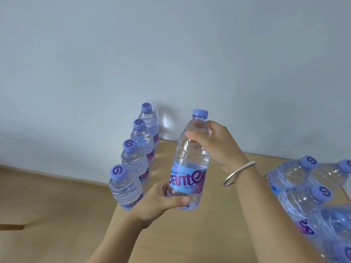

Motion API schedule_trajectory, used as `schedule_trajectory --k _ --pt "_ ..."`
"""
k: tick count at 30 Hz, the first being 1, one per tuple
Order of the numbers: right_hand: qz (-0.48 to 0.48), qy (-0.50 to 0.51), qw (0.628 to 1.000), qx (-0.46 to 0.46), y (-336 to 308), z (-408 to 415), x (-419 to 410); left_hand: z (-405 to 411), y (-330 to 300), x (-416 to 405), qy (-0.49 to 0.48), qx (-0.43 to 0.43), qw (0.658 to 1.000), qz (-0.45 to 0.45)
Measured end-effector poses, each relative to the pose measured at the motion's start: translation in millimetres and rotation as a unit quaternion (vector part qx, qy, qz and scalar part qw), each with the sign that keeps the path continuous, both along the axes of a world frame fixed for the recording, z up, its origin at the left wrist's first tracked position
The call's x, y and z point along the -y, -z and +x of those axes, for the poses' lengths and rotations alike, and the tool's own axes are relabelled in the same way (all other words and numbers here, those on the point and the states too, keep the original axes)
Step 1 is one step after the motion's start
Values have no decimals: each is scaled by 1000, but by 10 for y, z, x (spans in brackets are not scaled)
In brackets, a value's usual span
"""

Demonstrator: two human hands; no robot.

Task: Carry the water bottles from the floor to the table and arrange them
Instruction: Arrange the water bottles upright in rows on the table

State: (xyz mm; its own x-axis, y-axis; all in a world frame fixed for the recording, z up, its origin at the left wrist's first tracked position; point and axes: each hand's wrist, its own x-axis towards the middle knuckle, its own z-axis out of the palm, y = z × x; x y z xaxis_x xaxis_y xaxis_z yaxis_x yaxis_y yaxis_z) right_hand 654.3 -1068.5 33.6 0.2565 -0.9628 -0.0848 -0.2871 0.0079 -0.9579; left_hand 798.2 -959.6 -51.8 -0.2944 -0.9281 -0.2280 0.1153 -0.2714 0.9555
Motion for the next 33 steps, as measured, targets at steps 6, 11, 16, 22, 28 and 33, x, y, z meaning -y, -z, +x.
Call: schedule_trajectory --k 6,11,16,22,28,33 --pt "-61 -17 996 -58 300 201 218 -80 382 343 -164 311 935 -47" --pt "-54 -45 997 14 524 351 501 -155 677 622 -99 333 937 44" --pt "-41 -97 994 -15 648 492 782 -114 743 906 -125 199 967 96" --pt "-80 -91 992 -45 768 640 917 -83 838 1168 -187 83 962 181" --pt "-57 -76 992 -80 847 696 1122 -155 874 1304 -234 26 948 213" --pt "-100 -49 986 -123 900 679 1189 -228 854 1446 -274 51 939 200"
